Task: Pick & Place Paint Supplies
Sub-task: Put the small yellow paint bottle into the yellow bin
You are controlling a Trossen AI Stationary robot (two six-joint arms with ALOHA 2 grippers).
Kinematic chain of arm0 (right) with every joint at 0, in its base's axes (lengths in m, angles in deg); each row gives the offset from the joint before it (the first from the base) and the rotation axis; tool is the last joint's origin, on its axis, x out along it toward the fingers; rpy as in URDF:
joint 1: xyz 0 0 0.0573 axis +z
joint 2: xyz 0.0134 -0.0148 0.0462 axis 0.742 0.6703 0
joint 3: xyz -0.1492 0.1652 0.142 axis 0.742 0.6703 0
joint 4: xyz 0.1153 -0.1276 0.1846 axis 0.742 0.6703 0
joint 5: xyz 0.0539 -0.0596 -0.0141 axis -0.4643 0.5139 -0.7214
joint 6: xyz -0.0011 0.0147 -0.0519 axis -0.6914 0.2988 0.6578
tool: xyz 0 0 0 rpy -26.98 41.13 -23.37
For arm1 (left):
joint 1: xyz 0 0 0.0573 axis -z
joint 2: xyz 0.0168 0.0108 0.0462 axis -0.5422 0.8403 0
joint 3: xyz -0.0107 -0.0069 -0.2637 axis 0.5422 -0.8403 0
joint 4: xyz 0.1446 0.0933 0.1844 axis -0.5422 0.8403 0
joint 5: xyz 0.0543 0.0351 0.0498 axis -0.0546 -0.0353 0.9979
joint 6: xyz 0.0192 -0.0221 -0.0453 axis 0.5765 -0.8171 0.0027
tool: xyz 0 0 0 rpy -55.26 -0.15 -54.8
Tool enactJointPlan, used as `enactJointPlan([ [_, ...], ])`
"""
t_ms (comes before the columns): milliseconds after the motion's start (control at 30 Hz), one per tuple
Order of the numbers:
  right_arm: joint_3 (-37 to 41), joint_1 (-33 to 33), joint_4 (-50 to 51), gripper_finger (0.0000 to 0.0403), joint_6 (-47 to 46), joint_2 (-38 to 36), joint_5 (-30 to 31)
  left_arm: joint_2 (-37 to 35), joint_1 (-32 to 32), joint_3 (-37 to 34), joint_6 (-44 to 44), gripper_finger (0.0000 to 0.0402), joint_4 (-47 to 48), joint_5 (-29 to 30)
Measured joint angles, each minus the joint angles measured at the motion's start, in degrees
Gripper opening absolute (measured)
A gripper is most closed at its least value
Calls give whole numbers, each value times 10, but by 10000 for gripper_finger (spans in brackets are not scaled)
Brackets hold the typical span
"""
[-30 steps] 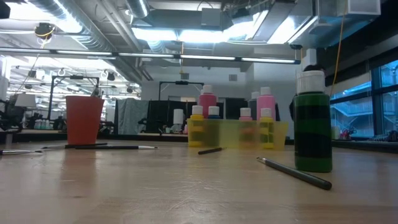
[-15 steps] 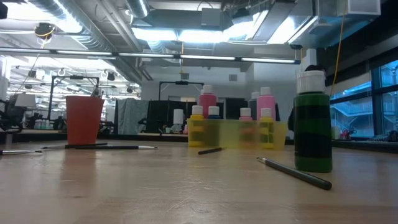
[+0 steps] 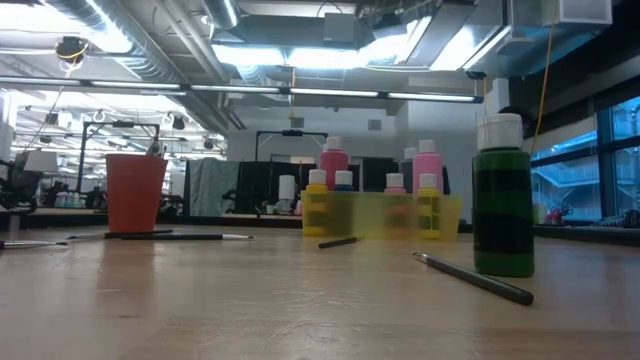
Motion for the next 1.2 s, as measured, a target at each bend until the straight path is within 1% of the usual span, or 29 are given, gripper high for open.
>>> enactJointPlan([
  [200,0,0,0,268,0,0,0,21,0,0,0,194,0,0],
  [500,0,-1,2,268,0,0,0,22,0,0,1,194,-10,1],
  [633,0,-1,2,268,1,0,1,22,0,0,33,194,-49,2],
  [833,0,-1,2,268,1,0,2,22,0,0,41,194,-45,7],
  [1033,0,-1,2,268,1,0,2,22,0,0,40,194,-46,50],
  [1200,0,-1,2,268,1,0,2,22,0,0,40,194,-46,52],
])
